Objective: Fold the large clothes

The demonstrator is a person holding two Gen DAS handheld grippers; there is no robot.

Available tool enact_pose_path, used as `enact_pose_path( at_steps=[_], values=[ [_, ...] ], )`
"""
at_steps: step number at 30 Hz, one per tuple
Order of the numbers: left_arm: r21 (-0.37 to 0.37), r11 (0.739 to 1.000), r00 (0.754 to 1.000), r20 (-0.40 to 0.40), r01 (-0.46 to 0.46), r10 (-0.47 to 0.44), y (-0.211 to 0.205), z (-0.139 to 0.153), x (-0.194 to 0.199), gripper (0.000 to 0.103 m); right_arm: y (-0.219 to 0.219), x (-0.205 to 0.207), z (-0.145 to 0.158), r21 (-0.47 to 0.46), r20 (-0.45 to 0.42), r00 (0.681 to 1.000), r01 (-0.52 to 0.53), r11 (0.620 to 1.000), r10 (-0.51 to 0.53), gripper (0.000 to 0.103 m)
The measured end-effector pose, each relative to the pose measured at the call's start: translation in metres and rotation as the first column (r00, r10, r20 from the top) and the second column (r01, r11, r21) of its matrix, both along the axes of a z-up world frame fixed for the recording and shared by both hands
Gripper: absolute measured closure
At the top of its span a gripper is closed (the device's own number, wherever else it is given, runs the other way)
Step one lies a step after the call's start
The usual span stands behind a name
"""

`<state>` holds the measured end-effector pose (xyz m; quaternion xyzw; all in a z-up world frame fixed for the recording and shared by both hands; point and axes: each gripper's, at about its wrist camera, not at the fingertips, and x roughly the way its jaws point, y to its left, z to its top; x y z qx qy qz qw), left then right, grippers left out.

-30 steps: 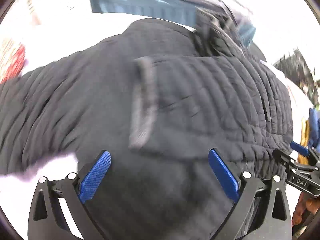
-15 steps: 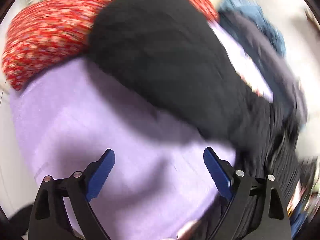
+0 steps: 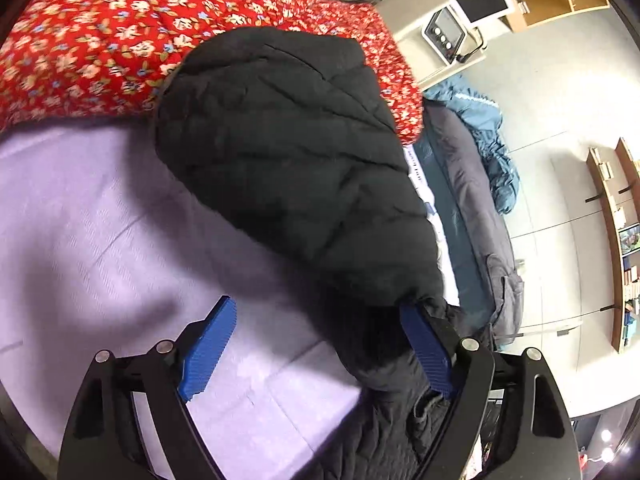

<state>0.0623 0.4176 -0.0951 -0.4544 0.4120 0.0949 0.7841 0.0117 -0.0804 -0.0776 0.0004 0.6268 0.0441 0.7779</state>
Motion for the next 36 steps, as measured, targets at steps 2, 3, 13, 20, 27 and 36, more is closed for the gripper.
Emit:
enact_pose_path(
  at_steps=[2,3,13,20,27,36],
  values=[
    [-0.019,0.999,0.999,0.005,-0.031,0.032,-0.001,-0.003,-0.014,0.021,-0.004,-0.002,-0.001,0.0,-0.004,1.0,0.016,1.0,-0.016,0.015],
    [-0.043,0.998,0.998,0.004,-0.055,0.055,0.002,-0.007,-0.023,0.021,-0.005,-0.002,-0.001,0.0,-0.005,1.0,0.022,1.0,-0.022,0.015],
    [-0.142,0.965,0.974,0.011,-0.222,0.226,0.067,-0.022,-0.035,0.021,-0.001,-0.002,-0.004,-0.004,-0.01,1.0,0.017,1.0,-0.017,0.015],
    [-0.232,0.946,0.972,0.018,-0.225,0.236,0.066,-0.03,0.003,0.04,-0.002,-0.005,0.001,-0.007,0.014,1.0,0.019,1.0,-0.019,0.015],
    [-0.073,0.996,0.996,0.07,-0.047,0.053,0.019,0.022,0.043,0.083,-0.029,-0.01,0.002,0.015,0.034,0.994,0.106,0.994,-0.106,0.022],
    [0.269,0.841,0.837,0.168,0.469,-0.52,-0.182,0.131,0.11,0.091,-0.06,-0.017,-0.008,0.064,0.025,0.98,0.195,0.979,-0.196,0.026]
  ],
)
